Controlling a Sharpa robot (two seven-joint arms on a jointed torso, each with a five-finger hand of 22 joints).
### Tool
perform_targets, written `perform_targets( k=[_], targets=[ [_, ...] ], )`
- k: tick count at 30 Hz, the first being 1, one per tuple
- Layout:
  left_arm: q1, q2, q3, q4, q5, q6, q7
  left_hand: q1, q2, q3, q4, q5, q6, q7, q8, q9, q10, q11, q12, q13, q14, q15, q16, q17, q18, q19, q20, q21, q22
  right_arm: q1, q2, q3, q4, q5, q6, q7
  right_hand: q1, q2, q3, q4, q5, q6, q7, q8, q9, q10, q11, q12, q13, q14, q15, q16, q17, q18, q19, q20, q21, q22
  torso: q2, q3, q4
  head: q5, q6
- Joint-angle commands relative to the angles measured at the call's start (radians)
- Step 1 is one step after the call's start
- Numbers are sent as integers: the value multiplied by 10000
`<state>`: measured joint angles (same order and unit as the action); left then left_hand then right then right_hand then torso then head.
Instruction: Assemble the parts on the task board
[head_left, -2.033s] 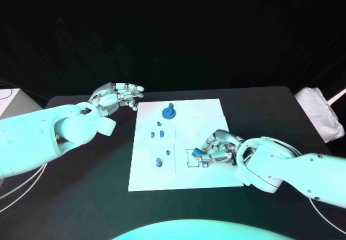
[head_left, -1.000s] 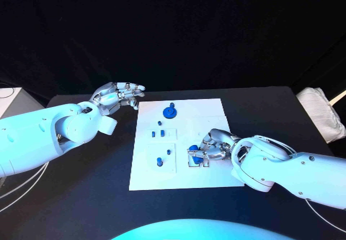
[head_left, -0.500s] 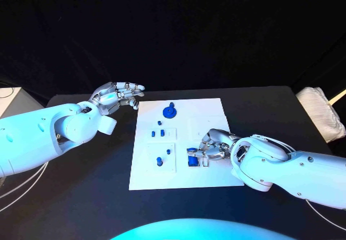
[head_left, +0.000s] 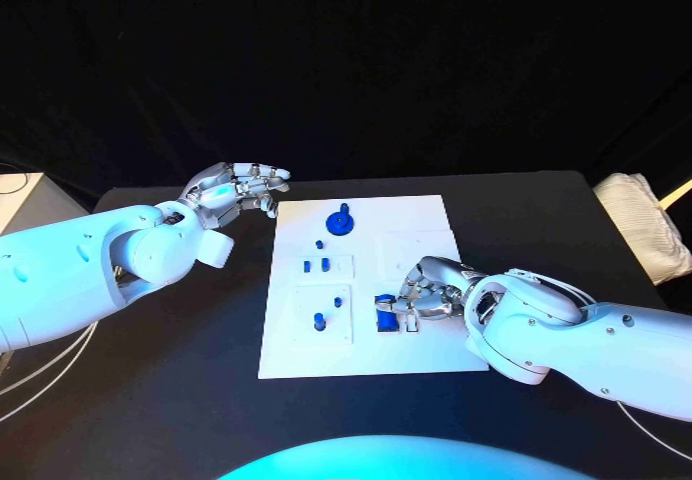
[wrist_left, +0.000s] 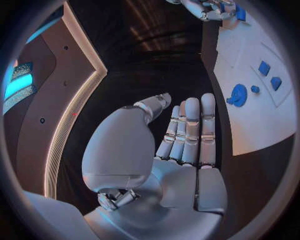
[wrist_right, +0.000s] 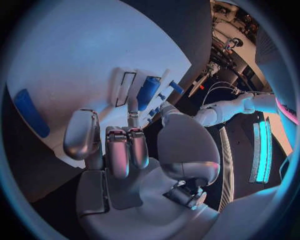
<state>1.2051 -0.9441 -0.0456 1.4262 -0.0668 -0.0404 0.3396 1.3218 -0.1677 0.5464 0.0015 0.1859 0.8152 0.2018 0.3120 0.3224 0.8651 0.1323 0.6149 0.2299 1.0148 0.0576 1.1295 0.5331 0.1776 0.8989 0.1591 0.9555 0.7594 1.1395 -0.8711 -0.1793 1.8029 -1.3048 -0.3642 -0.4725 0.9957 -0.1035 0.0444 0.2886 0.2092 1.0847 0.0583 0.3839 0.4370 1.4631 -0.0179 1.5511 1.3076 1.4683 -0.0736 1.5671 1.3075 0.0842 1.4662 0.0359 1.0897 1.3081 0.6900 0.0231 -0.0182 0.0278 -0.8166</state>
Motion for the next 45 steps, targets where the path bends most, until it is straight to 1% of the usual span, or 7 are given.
perform_targets(
  k=[1, 4, 7, 10, 13, 30, 45],
  targets=[
    [4, 13, 8, 11, 57, 156, 51, -82, 18, 2, 47, 23, -99, 2, 66, -14, -77, 12, 59, -15, -38, 50, 39, 15, 68, 69, 4, -57, -13, -8, -135, 8, 137, -32, -385, 612, 528, -47, -103, -26, 78, -107, -11, 86, 18, 976, 19, -36, 2485, 1025, -32, 37, 2633, -131, 358, -59, -48, 1660, -9, 9, 0, 7, 7],
    [3, 13, 8, 6, 57, 153, 52, -82, 18, 2, 47, 23, -99, 2, 66, -14, -77, 12, 59, -15, -38, 50, 39, 15, 68, 69, 4, -57, -13, 3, -295, 14, 292, 27, -376, 968, 1575, -196, -117, -156, -30, -193, 2, 113, 12, 948, 30, -103, 2448, 1025, -25, 37, 2633, -125, 353, -49, -111, 1652, -12, 10, -12, 13, -8],
    [3, 13, 8, 3, 57, 156, 55, -82, 18, 2, 47, 23, -99, 2, 66, -14, -77, 12, 59, -15, -38, 50, 39, 15, 68, 69, 4, -57, -13, 10, -407, 17, 408, 51, -262, 1231, 2390, -311, -63, -158, -946, -48, -61, 302, 73, 945, -19, -115, 2445, 1025, -59, 37, 2633, -125, 359, -69, -98, 1660, -11, 1, -20, 15, -1],
    [3, 15, 8, 0, 57, 161, 55, -82, 18, 2, 47, 23, -99, 2, 66, -14, -77, 12, 59, -15, -38, 50, 39, 15, 68, 69, 4, -57, -13, 12, -475, 18, 465, 21, -114, 1344, 3243, -459, 83, -286, -1448, 251, -297, 939, 579, 908, -210, -207, 2394, 1025, -207, 37, 2633, -106, 345, -171, -204, 1642, -6, 11, -21, 25, 5],
    [3, 17, 8, -3, 57, 166, 54, -82, 18, 2, 47, 23, -99, 2, 66, -14, -77, 12, 59, -15, -38, 50, 39, 15, 68, 69, 4, -57, -13, 8, -495, 18, 472, -73, 37, 1364, 3528, -537, 97, -211, -1501, 90, -324, 1147, 853, 906, -238, -216, 2391, 1025, -231, 37, 2633, -115, 353, -210, -178, 1650, -7, 15, -23, 14, -4],
    [2, 19, 8, -1, 57, 178, 47, -80, 22, 3, 57, 25, -109, 3, 72, -17, -85, 13, 65, -19, -40, 51, 41, 14, 68, 73, 5, -66, -19, -147, -227, 15, 260, -924, 118, 756, 3791, -466, 182, -65, -1458, 39, -383, 1381, 1131, 976, -288, -55, 2487, 1025, -272, 37, 2633, -152, 403, -241, 64, 1702, 1, -20, 12, -8, -31],
    [2, -7, 8, 8, 57, 172, 37, -74, 23, 2, 63, 25, -117, 4, 82, -19, -92, 13, 75, -22, -42, 51, 43, 14, 69, 79, 5, -76, -26, -258, -124, 16, 119, -1660, -267, 436, 4034, -320, 434, -2, -1489, -40, -426, 1478, 1293, 988, -331, -30, 2502, 1025, -312, 37, 2633, -161, 423, -280, 120, 1717, 5, 8, 9, 35, -97]
  ],
)
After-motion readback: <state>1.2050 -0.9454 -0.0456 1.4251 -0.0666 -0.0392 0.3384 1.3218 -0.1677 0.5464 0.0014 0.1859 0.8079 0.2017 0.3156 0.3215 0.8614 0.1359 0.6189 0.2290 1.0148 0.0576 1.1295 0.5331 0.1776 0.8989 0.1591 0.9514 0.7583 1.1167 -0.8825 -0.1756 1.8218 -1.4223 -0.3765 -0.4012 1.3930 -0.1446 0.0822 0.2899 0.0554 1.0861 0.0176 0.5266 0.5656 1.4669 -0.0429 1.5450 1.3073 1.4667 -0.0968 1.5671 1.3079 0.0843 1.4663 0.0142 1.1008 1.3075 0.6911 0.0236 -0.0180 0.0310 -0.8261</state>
